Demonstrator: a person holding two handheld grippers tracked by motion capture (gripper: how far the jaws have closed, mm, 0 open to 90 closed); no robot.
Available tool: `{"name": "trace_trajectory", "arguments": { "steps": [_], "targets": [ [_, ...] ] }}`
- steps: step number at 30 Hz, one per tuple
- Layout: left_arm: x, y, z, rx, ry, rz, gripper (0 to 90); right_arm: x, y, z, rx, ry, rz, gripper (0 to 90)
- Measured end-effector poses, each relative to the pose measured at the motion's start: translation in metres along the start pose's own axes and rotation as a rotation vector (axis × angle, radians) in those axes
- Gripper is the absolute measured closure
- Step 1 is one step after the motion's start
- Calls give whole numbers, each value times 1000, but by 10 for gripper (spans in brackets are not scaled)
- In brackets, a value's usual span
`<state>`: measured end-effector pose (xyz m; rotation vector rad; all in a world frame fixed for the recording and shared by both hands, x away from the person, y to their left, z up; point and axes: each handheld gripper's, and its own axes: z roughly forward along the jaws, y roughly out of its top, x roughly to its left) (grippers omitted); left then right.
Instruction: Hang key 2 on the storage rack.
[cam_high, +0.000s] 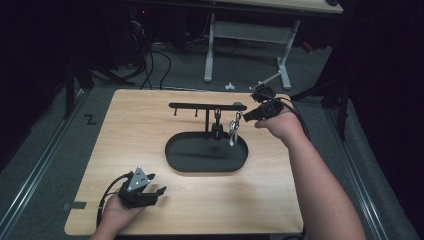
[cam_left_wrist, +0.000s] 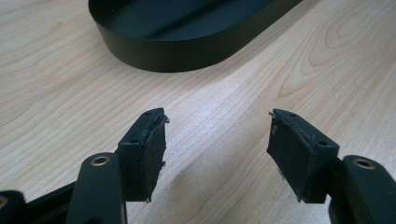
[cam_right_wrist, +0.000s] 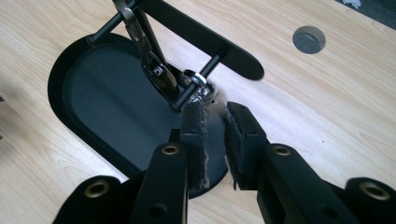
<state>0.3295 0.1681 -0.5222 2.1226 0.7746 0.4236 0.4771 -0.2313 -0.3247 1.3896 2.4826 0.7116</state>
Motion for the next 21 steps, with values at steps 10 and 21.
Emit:
{"name": "trace_trajectory", "arguments": {
  "steps": [10,21],
  "targets": [
    [4,-1,4,-52,16,-34,316,2,-45,0,-22,-60,6,673],
    [7,-2,7,-131,23,-32,303,10,-108,24,-91,-138,26,533]
  ]
}}
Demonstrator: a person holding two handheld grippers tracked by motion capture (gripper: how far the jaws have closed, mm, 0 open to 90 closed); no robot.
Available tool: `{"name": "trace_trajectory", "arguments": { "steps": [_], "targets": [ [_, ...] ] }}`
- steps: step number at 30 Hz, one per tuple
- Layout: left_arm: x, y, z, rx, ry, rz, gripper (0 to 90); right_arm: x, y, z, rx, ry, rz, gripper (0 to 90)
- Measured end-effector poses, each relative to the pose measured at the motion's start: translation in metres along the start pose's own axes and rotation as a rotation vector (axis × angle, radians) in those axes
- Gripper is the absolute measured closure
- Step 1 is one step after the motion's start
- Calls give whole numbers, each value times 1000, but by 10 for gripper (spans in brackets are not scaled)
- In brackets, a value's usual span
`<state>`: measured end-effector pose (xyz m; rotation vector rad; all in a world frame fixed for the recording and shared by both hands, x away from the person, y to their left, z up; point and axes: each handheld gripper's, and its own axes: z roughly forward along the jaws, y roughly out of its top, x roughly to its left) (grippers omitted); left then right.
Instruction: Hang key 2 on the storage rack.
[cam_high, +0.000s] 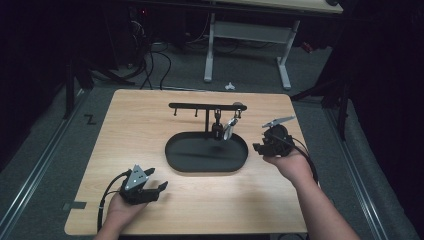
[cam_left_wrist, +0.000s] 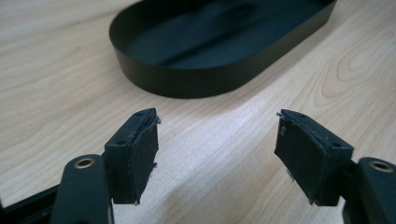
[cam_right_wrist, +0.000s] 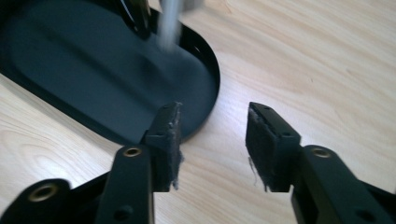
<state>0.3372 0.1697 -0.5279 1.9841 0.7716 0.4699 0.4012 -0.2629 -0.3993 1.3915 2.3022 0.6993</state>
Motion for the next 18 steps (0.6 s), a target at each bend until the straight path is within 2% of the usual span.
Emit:
{"name": "trace_trajectory", "arguments": {
  "steps": [4,9,14,16,18],
  "targets": [
    [-2,2,-4,-59,7,28,287,2,-27,6,-52,10,46,486],
    [-3,4,-7,-72,-1,36,255,8,-68,19,-127,15,95,401],
    [-1,6,-9,-100,-33,-24,175,19,-113,41,-208,-50,126,372],
    [-1,5,-10,-106,-53,-47,165,22,-125,46,-240,-71,120,360],
    [0,5,-9,-111,-62,-69,165,22,-130,46,-247,-71,115,349]
  ]
}}
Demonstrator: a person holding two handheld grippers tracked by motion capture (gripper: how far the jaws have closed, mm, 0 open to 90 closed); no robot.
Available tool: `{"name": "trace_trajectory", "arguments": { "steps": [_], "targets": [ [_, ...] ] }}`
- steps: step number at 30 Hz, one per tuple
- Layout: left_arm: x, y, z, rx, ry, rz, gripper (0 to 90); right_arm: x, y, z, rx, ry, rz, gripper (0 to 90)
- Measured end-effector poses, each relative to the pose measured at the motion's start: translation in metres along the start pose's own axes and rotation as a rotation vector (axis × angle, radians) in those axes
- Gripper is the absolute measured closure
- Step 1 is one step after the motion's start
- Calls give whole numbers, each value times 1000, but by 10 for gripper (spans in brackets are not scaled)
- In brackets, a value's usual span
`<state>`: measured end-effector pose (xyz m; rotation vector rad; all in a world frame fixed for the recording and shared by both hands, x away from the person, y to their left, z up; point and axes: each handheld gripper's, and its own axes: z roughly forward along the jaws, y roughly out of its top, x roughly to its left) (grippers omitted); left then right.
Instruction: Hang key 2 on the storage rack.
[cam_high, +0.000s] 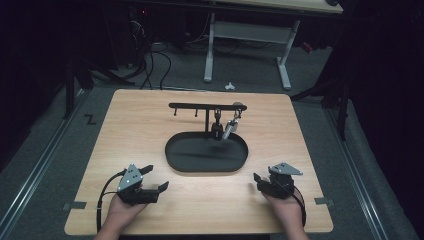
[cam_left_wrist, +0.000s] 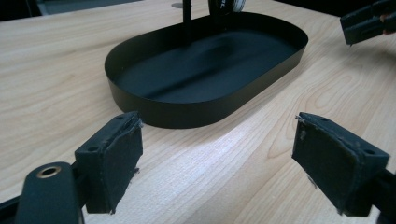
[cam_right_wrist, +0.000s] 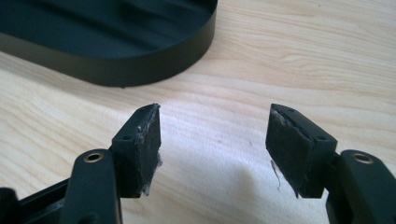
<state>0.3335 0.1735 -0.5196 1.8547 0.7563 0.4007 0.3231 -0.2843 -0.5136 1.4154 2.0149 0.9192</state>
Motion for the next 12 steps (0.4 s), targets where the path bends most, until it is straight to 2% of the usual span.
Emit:
{"name": "trace_trajectory", "arguments": {
  "steps": [3,6,8,10,12],
  "targets": [
    [1,0,0,-13,13,0,163,-6,-1,-4,-29,-17,-2,328],
    [3,0,1,-10,9,-2,163,-10,-6,-3,-51,-19,23,326],
    [5,0,1,-2,17,-1,161,-10,-8,-1,-45,-18,33,321],
    [5,1,0,0,42,7,154,-8,-8,0,-36,-18,42,299],
    [6,3,0,23,31,2,150,-6,-8,1,-32,-14,41,286]
  ]
}}
